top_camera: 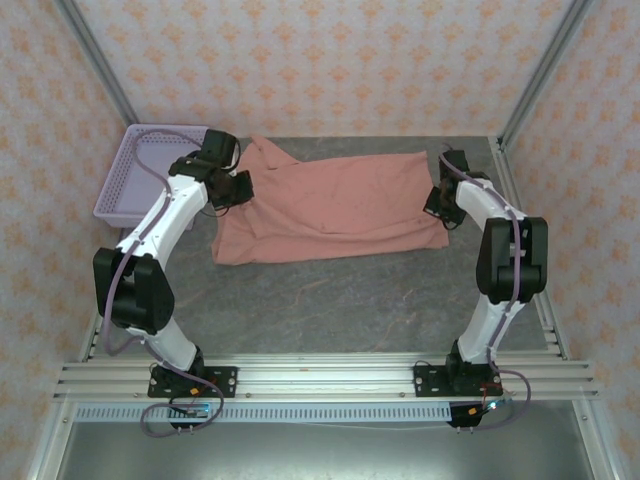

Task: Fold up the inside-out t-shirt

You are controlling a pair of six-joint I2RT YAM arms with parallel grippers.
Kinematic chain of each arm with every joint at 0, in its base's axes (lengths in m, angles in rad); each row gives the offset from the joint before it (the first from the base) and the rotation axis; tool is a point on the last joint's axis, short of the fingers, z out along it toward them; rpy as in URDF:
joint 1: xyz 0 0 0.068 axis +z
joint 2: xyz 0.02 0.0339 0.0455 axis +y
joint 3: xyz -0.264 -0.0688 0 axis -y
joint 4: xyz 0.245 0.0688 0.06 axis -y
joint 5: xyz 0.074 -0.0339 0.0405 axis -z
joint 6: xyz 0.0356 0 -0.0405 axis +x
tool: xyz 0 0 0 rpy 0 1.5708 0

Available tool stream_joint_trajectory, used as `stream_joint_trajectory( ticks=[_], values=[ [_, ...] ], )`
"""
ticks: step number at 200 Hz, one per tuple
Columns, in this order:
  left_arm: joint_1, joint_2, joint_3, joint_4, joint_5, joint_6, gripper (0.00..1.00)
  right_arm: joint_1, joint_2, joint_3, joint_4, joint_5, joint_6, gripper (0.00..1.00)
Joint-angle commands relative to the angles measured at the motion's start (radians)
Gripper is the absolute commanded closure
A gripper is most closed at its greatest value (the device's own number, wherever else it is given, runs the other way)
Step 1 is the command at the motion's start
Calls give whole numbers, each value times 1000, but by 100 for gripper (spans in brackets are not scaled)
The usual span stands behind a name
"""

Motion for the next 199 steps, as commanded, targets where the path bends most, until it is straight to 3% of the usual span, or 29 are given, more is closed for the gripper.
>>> stream_joint_trajectory(
  ticks=[1, 52, 105, 173, 199],
  values=[
    [15, 14, 41, 6, -15, 31, 100, 5, 28, 33, 2, 23, -10, 92],
    [27, 58, 59, 20, -11, 32, 100, 8, 76, 66, 15, -4, -13, 87],
    [27, 150, 101, 40, -17, 29, 100, 8, 69, 128, -23, -6, -29, 66],
    [33, 213, 144, 45, -31, 33, 100, 85, -103, -91, 44, -235, 9, 63],
    [35, 213, 146, 47, -31, 35, 100, 139, -122, -147, 64, -264, 21, 62]
  ],
)
